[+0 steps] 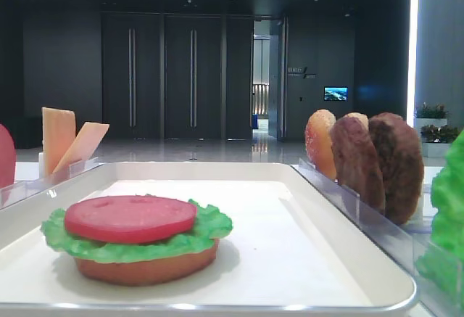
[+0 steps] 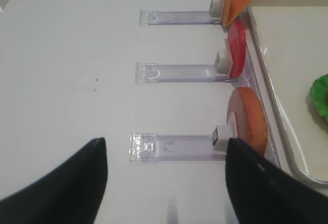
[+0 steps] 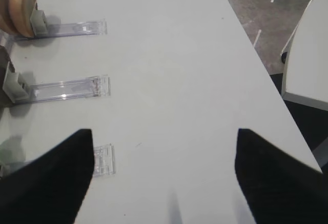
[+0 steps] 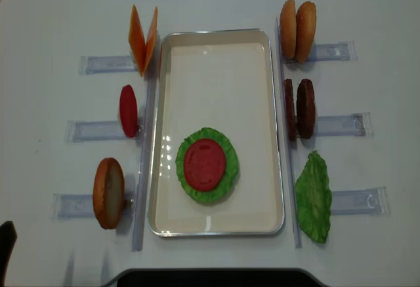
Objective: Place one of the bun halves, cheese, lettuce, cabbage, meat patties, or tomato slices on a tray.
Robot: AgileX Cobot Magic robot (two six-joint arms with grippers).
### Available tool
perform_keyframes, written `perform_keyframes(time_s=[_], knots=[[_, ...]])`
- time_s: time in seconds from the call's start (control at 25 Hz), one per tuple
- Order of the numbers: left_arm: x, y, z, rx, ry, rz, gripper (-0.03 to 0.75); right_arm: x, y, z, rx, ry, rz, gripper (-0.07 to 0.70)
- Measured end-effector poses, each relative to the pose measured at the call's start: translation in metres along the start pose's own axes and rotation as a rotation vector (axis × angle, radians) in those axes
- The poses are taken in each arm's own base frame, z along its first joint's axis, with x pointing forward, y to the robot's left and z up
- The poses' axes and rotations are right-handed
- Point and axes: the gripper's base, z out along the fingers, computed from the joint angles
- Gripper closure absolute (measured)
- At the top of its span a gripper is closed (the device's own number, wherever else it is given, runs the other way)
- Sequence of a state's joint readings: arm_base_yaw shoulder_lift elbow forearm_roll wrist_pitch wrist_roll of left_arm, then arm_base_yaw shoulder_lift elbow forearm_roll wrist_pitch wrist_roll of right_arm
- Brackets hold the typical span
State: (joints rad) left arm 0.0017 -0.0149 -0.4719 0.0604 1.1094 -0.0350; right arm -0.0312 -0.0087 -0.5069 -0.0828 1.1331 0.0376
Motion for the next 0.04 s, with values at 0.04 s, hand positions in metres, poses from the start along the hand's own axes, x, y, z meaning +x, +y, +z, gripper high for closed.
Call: perform_keyframes(time_s=[0.04], knots=[[0.0, 0.0, 0.0, 0.0, 0.0, 0.0, 0.171, 0.0, 0.0, 0.0, 0.0, 0.0, 0.0, 0.093]])
